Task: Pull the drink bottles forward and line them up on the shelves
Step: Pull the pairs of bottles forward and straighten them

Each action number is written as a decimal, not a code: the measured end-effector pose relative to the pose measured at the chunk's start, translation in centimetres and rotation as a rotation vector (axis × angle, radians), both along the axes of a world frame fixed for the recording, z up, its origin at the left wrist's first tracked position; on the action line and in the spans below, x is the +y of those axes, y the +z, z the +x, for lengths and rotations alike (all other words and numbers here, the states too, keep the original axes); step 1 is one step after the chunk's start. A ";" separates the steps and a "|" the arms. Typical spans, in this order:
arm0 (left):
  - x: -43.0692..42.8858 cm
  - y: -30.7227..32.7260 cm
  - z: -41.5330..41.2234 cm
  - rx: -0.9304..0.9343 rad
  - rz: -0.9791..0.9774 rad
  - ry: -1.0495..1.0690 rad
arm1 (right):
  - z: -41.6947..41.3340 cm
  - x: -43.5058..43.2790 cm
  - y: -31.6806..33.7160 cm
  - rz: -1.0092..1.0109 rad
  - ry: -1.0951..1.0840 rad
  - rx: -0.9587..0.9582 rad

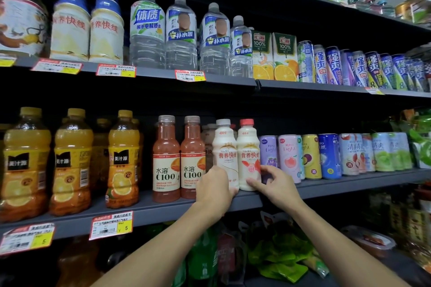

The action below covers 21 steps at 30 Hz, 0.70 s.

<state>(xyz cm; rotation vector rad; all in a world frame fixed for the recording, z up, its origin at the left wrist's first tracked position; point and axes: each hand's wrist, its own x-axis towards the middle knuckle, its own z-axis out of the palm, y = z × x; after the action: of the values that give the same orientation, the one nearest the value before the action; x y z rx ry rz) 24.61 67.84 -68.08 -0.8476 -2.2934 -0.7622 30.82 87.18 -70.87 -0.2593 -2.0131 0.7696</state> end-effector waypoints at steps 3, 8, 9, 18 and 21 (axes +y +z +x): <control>-0.1 0.0 0.1 0.003 -0.005 0.002 | -0.1 0.2 0.0 -0.001 0.012 -0.011; -0.2 0.0 0.0 0.006 -0.013 -0.008 | 0.0 0.8 0.0 -0.014 0.048 -0.042; -0.3 0.1 0.0 0.010 -0.017 -0.010 | 0.0 0.9 0.0 -0.011 0.056 -0.055; -0.3 0.1 0.1 0.021 -0.033 0.010 | 0.2 1.3 0.9 0.063 0.076 -0.147; -0.3 0.1 0.1 0.033 -0.039 0.018 | 0.2 1.3 1.0 0.069 0.073 -0.164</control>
<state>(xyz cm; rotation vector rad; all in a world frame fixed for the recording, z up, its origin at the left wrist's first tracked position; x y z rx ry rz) 24.72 67.52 -67.95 -0.8500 -2.2902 -0.6928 31.05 88.51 -69.89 -0.2154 -2.2097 0.7431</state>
